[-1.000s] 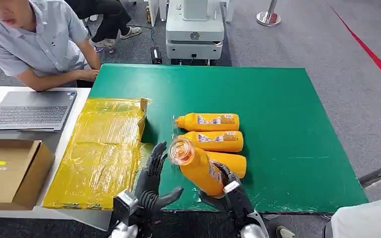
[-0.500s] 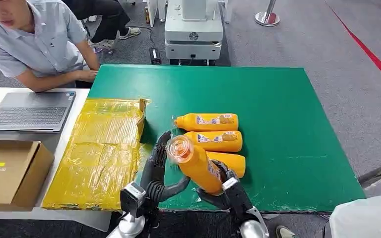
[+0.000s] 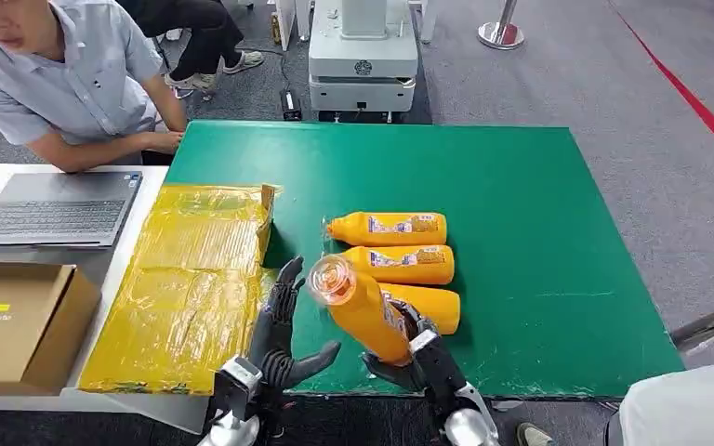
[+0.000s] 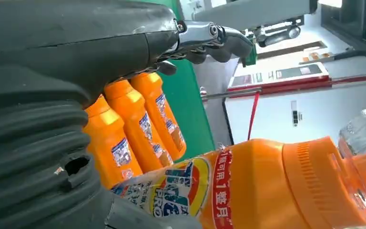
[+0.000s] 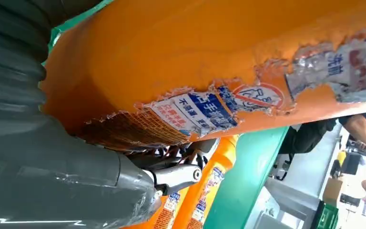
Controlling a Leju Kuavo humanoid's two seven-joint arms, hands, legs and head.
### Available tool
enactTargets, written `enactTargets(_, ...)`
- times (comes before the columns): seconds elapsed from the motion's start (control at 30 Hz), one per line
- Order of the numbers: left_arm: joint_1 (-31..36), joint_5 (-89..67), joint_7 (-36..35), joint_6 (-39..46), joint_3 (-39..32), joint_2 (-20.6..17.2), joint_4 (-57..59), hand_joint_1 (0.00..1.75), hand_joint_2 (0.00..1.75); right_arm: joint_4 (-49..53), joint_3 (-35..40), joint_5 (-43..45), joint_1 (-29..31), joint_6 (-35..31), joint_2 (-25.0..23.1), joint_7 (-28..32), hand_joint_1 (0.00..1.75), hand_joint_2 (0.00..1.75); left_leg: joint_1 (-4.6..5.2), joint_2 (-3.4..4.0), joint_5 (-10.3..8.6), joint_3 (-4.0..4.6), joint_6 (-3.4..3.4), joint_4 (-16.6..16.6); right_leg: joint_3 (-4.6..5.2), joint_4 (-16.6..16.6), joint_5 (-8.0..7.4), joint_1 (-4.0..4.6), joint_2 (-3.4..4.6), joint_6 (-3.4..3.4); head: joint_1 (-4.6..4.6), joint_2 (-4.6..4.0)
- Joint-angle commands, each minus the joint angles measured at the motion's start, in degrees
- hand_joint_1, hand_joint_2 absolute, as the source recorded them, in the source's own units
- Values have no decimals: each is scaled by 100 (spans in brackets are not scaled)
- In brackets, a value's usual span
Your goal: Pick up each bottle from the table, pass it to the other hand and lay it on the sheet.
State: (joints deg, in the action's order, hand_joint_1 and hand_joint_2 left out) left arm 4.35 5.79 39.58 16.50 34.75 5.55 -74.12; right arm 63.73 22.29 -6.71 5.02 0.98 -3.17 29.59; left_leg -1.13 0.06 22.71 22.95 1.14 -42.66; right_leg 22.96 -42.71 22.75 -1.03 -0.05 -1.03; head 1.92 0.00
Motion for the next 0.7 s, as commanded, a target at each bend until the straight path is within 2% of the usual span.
enactTargets(0.03, 211, -60, 41, -19, 50, 37, -92, 0, 175, 48, 118, 3, 302, -60, 6, 65, 175, 175, 0, 0, 0, 0, 0, 0, 0, 0, 0, 0, 0, 0, 26, 0)
enactTargets(0.07, 202, -59, 39, -26, 61, 33, -80, 0, 175, 54, 118, 3, 307, -61, 11, 65, 175, 175, 0, 0, 0, 0, 0, 0, 0, 0, 0, 0, 0, 0, 42, 0)
enactTargets(0.2, 302, -46, -37, -159, 197, 39, 149, 0, 175, 10, 211, 15, 437, -42, -26, 61, 175, 175, 0, 0, 0, 0, 0, 0, 0, 0, 0, 0, 0, 0, 4, 0)
enactTargets(0.33, 353, -75, -55, -266, 324, 48, 263, 0, 175, -53, 253, 15, 508, -53, -37, 42, 175, 175, 0, 0, 0, 0, 0, 0, 0, 0, 0, 0, 0, 0, 33, 0)
enactTargets(0.7, 498, -151, -144, -430, 547, 75, 535, 0, 175, -408, 244, 12, 672, -67, -33, 36, 175, 175, 0, 0, 0, 0, 0, 0, 0, 0, 0, 0, 0, 0, 15, 0)
